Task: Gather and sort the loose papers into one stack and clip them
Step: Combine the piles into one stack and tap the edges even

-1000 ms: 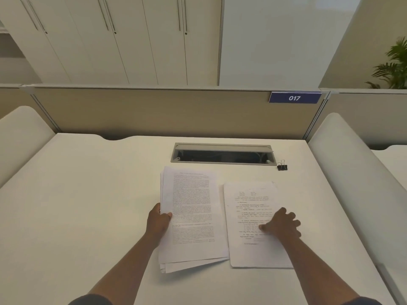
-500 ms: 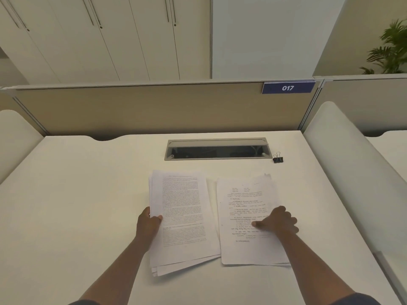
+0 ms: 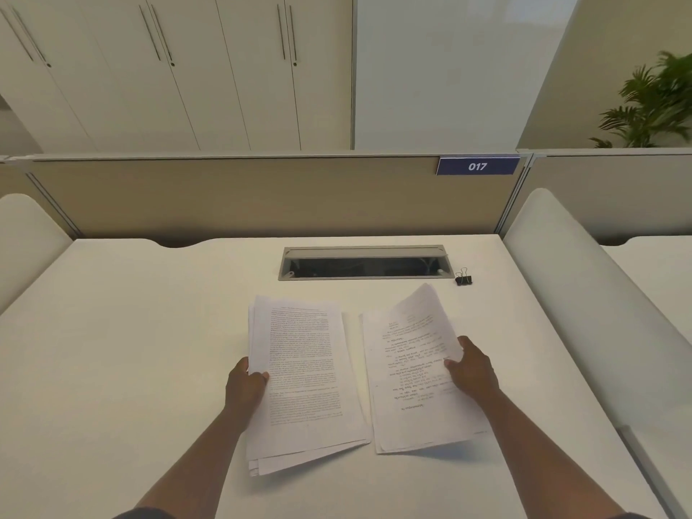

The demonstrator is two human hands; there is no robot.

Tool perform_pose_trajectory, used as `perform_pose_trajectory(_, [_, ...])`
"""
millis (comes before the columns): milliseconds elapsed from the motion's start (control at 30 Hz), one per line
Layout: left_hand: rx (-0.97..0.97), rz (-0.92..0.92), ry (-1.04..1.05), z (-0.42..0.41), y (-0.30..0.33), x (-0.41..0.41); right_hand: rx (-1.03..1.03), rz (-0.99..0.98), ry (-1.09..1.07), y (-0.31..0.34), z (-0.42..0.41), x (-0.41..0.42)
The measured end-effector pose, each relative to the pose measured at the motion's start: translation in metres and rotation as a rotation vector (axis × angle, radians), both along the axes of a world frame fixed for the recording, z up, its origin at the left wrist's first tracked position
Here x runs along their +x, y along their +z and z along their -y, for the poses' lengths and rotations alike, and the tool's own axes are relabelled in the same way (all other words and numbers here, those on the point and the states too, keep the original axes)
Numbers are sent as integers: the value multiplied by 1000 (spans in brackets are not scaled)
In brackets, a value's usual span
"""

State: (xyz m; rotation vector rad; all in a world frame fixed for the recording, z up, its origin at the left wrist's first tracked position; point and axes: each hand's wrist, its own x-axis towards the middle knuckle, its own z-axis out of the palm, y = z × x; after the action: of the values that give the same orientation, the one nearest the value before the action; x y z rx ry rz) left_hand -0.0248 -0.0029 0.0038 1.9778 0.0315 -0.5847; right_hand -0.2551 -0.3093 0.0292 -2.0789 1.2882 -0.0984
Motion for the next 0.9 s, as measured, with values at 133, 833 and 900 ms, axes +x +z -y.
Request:
perform_pose_trajectory(133, [-25, -1, -11, -3, 5, -3, -1, 141, -3, 21, 6, -3])
perform_pose_trajectory(833, [-228, -121, -19, 24, 24, -32, 401, 296, -18, 30, -73, 35])
perform_pose_trajectory(900, [-244, -132, -12, 24, 25, -37, 414, 293, -22, 25, -81, 36])
